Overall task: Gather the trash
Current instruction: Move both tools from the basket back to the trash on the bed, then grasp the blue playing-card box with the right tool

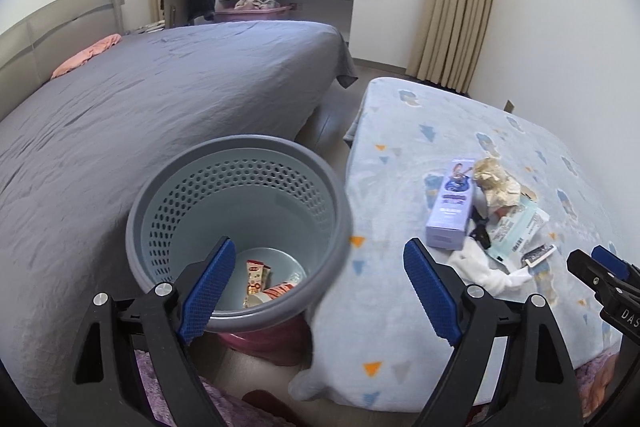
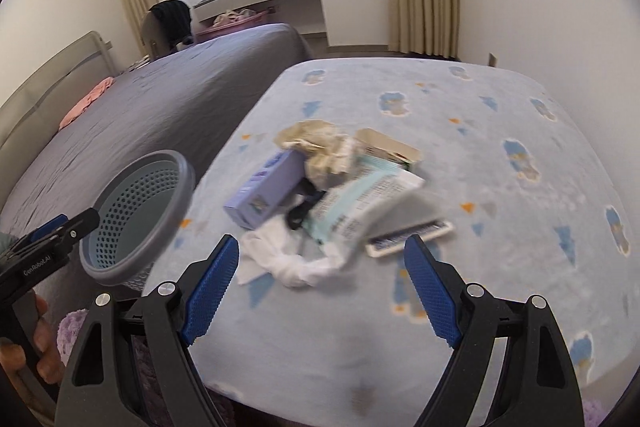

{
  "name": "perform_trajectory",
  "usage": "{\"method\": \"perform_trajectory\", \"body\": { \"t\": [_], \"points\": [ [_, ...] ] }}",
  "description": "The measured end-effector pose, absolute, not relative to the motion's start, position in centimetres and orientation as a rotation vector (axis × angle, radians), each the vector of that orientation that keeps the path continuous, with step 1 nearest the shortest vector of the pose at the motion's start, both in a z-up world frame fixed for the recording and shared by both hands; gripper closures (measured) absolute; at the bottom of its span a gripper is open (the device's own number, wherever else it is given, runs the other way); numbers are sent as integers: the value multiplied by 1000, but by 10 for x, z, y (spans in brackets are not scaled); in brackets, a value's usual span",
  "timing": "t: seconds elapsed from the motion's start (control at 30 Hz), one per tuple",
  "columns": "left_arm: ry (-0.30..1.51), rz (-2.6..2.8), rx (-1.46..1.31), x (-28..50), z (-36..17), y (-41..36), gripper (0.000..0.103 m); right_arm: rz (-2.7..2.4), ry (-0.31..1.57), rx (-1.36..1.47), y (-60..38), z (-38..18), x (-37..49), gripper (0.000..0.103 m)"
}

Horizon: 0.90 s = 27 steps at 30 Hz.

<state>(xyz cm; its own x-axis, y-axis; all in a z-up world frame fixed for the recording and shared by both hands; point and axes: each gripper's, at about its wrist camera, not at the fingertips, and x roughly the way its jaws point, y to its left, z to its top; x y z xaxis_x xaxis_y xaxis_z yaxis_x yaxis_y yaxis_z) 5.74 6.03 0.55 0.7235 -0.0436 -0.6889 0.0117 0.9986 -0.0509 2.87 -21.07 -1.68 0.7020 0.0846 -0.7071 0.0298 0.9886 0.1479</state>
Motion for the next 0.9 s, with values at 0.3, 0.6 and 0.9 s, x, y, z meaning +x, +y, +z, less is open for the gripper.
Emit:
{"method": "perform_trajectory", "body": {
  "t": [0.3, 0.6, 0.9],
  "points": [
    [776, -64, -7, 56, 5, 19, 18, -40, 834, 191, -265, -37, 12, 22],
    [810, -83, 41, 64, -11, -15, 18, -30, 881, 223, -280, -64, 28, 22],
    [847, -91, 59, 74, -25, -29, 18, -4, 921, 173, -278, -80, 60, 22]
  ]
}}
